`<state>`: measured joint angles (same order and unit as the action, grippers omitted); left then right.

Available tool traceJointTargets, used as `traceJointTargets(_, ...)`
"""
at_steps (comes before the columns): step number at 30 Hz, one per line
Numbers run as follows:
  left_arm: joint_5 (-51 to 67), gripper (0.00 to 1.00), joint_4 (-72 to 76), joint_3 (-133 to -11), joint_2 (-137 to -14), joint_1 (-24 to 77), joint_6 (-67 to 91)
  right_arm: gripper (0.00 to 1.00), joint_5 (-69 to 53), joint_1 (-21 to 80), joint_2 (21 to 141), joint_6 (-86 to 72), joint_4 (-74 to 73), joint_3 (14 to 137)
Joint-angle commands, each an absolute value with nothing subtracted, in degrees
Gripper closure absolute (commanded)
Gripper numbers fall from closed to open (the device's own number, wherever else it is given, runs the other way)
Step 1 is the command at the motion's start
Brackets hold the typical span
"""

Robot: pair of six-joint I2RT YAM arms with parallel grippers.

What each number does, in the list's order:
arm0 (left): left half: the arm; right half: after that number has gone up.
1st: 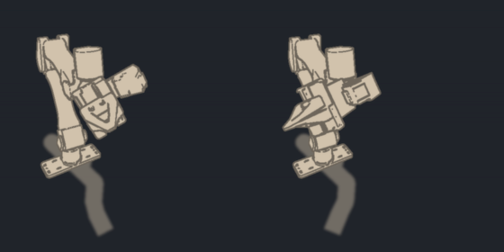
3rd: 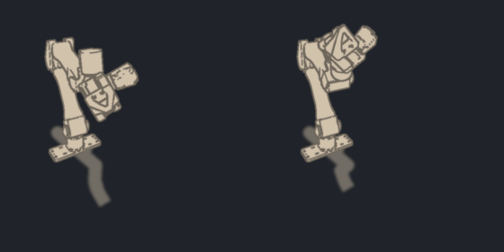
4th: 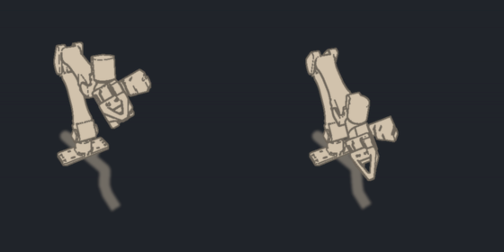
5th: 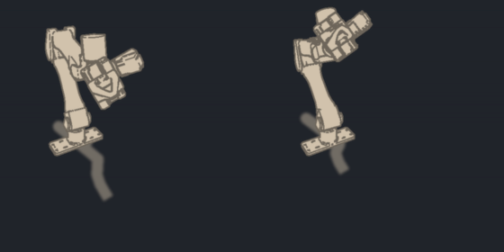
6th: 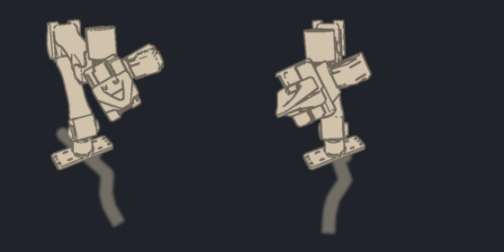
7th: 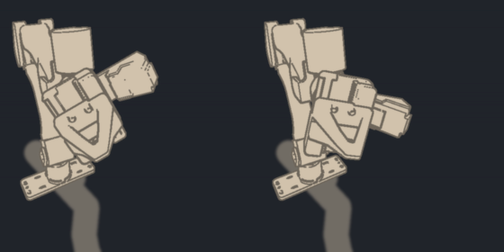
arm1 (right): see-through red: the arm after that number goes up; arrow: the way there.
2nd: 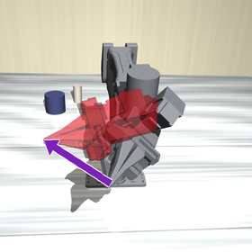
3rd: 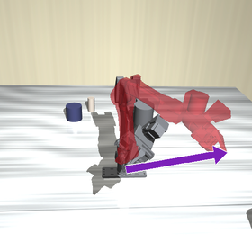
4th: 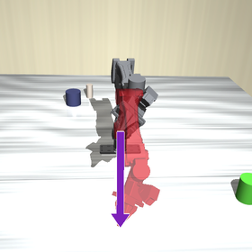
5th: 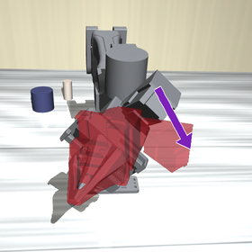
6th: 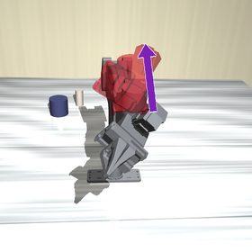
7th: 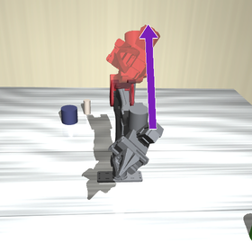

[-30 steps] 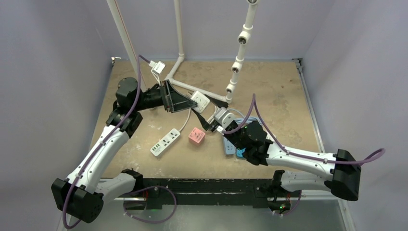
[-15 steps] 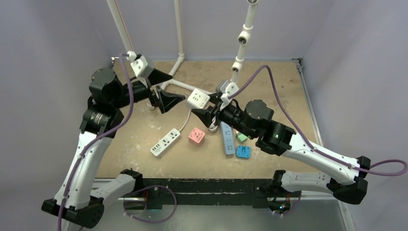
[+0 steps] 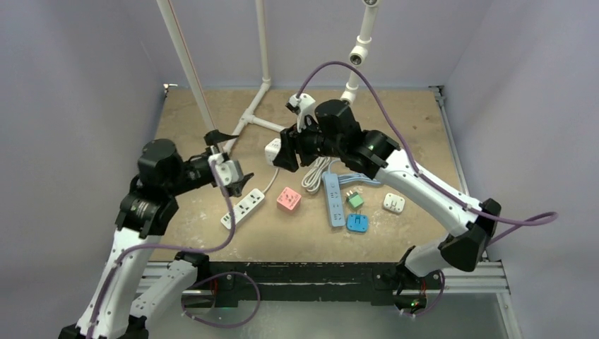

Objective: Insert the plug
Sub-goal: Pick up the plug from the center of the board.

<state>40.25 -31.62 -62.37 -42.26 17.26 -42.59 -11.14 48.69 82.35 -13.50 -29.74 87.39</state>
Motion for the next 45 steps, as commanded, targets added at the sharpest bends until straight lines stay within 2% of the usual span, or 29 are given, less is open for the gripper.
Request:
traceJointTargets(1, 29.28, 0.01, -37.48, -57.81, -49.05, 16.96, -35.97, 1.0, -8.1, 48.69, 85.09, -17.93, -38.5, 92.61)
traceJointTargets(7, 24.23, 0.05, -36.2, -51.38, -55.3, 16.96, -27.79, 1.0, 0.96, 48.52, 91.61, -24.65, -49.39, 97.37)
traceJointTargets(12, 23.25, 0.11, -35.04, -48.14, -57.75, 15.41, -29.4, 1.0, 1.09, 48.52, 96.94, -26.04, -55.77, 100.53)
traceJointTargets(15, 29.96, 0.1, -34.35, -50.08, -59.0, 10.69, -26.64, 1.0, 1.09, 48.52, 99.04, -25.87, -56.07, 101.77)
traceJointTargets(18, 37.21, 0.06, -35.42, -50.6, -57.53, 9.28, -31.1, 1.0, 0.12, 48.52, 102.01, -25.56, -56.79, 104.32)
traceJointTargets(21, 41.63, 0.02, -29.33, -45.62, -50.43, 9.33, -35.74, 1.0, -4.18, 48.52, 105.11, -25.23, -57.08, 108.52)
traceJointTargets(24, 43.6, 0.01, -19.31, -40.24, -43.34, 9.32, -33.93, 1.0, -8.16, 48.58, 107.22, -25.35, -55.96, 111.97)
traceJointTargets(28, 46.61, 0.01, -16.01, -38.85, -41.22, 9.43, -35.15, 1.0, -14.54, 48.89, 108.27, -27.24, -52.31, 112.26)
traceJointTargets(32, 47.91, 0.01, -15.1, -38.72, -41.91, 9.4, -37.52, 1.0, -19.93, 50.0, 108.02, -29.46, -47.54, 110.41)
traceJointTargets(42, 54.75, 0.01, -19.78, -39.64, -42.54, 9.5, -47.17, 1.0, -24.78, 50.71, 106.79, -32.26, -42.01, 107.6)
traceJointTargets(45, 55.53, 0.09, -22.09, -40.58, -43.32, 9.65, -49.19, 1.0, -26.45, 50.71, 106.51, -32.96, -40.02, 106.47)
